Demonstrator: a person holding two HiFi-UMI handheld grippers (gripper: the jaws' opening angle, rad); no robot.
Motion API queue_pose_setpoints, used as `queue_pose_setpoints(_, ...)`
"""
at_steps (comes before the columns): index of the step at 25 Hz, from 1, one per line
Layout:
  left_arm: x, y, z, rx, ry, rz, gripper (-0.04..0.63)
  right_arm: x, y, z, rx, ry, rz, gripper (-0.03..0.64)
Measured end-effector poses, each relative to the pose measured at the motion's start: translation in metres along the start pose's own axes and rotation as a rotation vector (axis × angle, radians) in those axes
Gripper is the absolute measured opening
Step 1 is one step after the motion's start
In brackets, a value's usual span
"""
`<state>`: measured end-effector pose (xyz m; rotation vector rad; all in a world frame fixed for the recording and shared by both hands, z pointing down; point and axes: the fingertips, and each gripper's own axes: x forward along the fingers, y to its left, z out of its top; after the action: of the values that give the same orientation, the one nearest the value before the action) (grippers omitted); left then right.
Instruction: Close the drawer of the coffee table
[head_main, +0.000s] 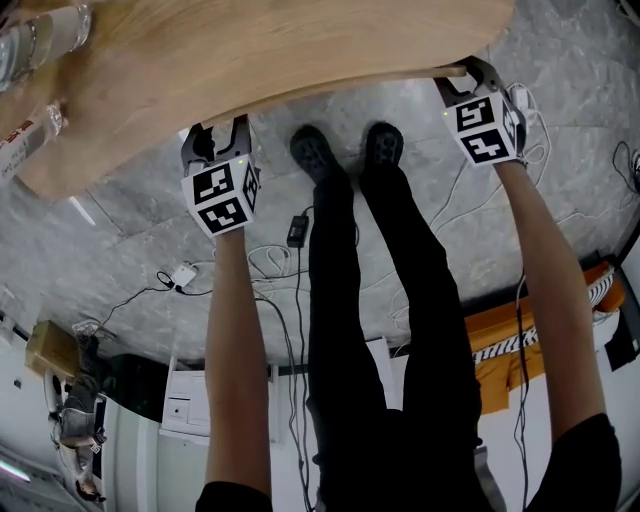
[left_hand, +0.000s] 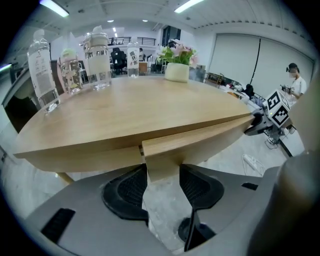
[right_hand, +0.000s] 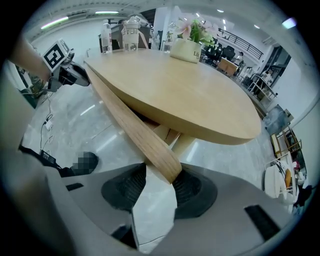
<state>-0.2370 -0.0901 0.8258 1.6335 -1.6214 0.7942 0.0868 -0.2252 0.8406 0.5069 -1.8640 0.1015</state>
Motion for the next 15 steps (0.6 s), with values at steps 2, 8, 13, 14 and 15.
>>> queue_pose_setpoints(2, 0.001, 0.0, -0.001, -0.004, 0.003, 0.0, 0.207, 0.003, -0.001, 0.0, 0.008, 0.002, -0.002, 0.152)
queue_pose_setpoints(8, 0.006, -0.001, 0.001, -0.013, 0.009, 0.005, 0.207, 0.006, -0.006, 0.0, 0.027, 0.01, -0.02, 0.153)
queue_pose_setpoints(13, 0.007, 0.001, 0.005, -0.011, 0.006, 0.007, 0.207, 0.008, -0.01, 0.004, 0.016, 0.008, -0.02, 0.153)
queue_pose_setpoints(14, 0.007, 0.0, 0.005, -0.008, 0.007, 0.006, 0.207, 0.008, -0.011, 0.004, 0.017, 0.009, -0.021, 0.153)
queue_pose_setpoints(15, 0.008, 0.0, 0.005, -0.003, 0.006, 0.005, 0.207, 0.008, -0.011, 0.004, 0.02, 0.008, -0.023, 0.155)
